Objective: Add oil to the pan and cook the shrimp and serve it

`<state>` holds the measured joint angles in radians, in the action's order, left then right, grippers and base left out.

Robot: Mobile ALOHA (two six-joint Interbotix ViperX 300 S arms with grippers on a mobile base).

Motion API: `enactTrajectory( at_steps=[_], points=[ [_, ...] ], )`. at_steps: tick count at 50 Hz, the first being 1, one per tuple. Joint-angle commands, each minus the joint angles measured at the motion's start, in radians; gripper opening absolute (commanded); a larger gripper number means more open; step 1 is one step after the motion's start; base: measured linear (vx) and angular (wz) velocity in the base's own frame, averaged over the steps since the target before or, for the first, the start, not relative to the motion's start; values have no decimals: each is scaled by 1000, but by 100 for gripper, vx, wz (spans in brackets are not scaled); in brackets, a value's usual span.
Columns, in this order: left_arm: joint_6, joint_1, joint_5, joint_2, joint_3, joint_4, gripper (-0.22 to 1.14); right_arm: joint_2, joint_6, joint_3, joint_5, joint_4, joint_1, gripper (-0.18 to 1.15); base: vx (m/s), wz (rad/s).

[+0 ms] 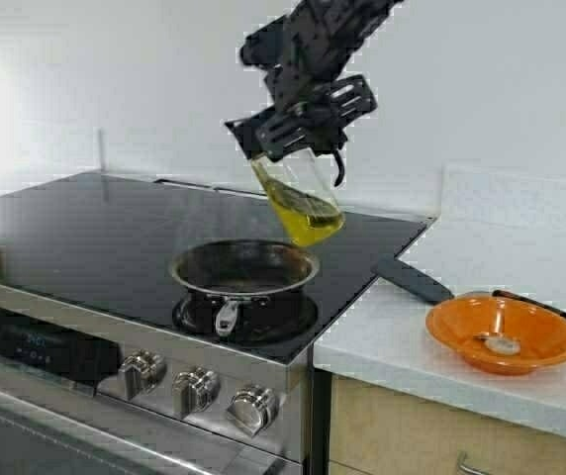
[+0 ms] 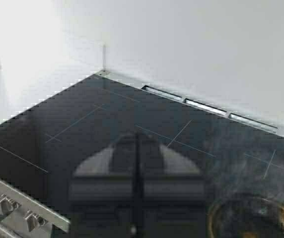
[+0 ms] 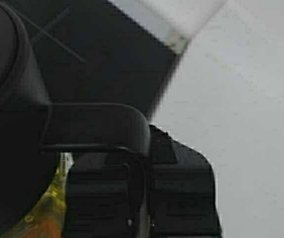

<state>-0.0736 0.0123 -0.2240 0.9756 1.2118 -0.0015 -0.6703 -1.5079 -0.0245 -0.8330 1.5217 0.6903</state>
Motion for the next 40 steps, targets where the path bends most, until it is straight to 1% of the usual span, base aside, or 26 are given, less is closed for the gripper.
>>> enactTrajectory(
  at_steps=[1,11,17,25,30,35,40],
  points=[
    [0,0,-5,-5,-9,-2,3,135,150,49,66,-51,-40,7,0,0],
    [0,0,-5,-5,-11,-2,3,298,408,178,172,-127,-97,7,0,0],
    [0,-2,-5,-6,-9,0,3,426,505,276,256,-209,-126,7,0,0],
    [0,0,-5,-6,-9,0,3,612,551,419,319,-268,-172,7,0,0],
    [2,0,-5,-6,-9,0,3,716,552,500,345,-282,-227,7,0,0],
    [2,-2,-5,-6,-9,-2,3,808,552,554,422,-295,-319,7,0,0],
    [0,0,-5,-6,-8,0,3,879,552,571,546,-304,-454,7,0,0]
  ],
)
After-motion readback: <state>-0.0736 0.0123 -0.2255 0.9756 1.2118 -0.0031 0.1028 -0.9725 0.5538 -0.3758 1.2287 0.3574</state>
